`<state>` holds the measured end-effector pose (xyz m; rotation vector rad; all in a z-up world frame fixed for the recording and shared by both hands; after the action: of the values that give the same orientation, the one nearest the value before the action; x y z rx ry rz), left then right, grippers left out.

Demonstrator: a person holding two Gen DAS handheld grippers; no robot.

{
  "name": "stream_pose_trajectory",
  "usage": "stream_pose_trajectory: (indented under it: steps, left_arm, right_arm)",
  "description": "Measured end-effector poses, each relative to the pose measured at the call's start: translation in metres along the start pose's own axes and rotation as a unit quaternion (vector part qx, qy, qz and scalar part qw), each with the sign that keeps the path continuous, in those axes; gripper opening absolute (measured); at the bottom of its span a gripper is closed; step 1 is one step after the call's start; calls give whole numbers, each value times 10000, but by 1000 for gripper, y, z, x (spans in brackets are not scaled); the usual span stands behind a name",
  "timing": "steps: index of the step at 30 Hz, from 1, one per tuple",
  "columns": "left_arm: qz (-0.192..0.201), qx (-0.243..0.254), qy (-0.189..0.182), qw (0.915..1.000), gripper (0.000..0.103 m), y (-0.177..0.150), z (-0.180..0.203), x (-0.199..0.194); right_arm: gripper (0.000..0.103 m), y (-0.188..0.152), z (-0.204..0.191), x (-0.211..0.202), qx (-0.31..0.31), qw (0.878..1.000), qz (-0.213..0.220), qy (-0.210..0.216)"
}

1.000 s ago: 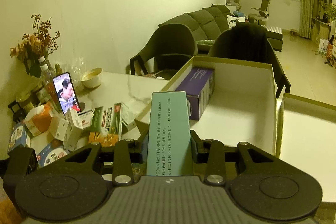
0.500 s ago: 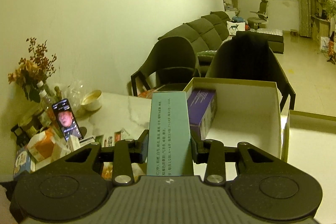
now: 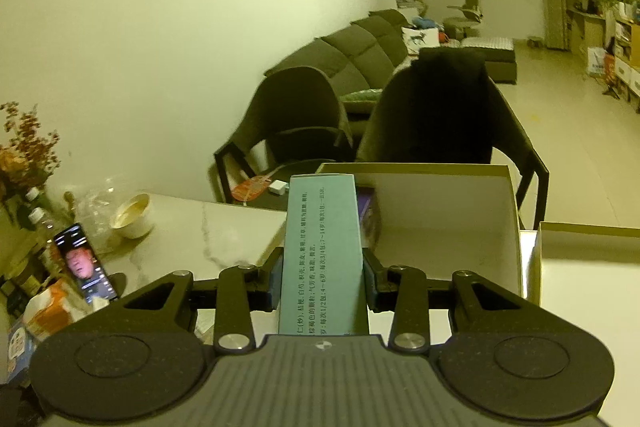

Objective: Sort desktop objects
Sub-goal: 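Lower the teal box into the tall box beside the purple box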

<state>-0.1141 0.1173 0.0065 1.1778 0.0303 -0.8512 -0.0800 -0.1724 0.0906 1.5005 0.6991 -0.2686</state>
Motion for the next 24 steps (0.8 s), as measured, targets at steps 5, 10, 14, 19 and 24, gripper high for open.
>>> stream_pose_trajectory:
  steps: [5,10,14,19,24]
  left_arm:
    - [-56,30,8,10000,103,1,-2,6]
    - [-92,36,10,10000,103,2,-3,8]
    - [-83,17,18,10000,103,3,-5,9]
    - [-96,39,17,9999,103,3,-4,9]
    - [-115,47,51,9999,103,2,-4,9]
  right_arm:
    - [41,5,13,30,120,9996,-204,-154]
    - [41,6,26,62,331,9980,-440,-316]
    - [41,8,34,79,447,9966,-535,-441]
    - [41,11,43,104,720,9936,-615,-617]
    - [41,12,46,130,930,9900,-680,-820]
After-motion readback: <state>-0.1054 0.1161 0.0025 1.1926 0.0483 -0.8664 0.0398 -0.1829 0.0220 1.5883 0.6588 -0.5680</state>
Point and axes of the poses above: each gripper's, at about its wrist camera, not at the fingertips, and x roughly the way its jaws point, z to its right, y to its top, the point moved 1 cm from there along x, roughly the way its jaws point, and after that the axes turned 13 degrees about -x, right-handed, at the moved point
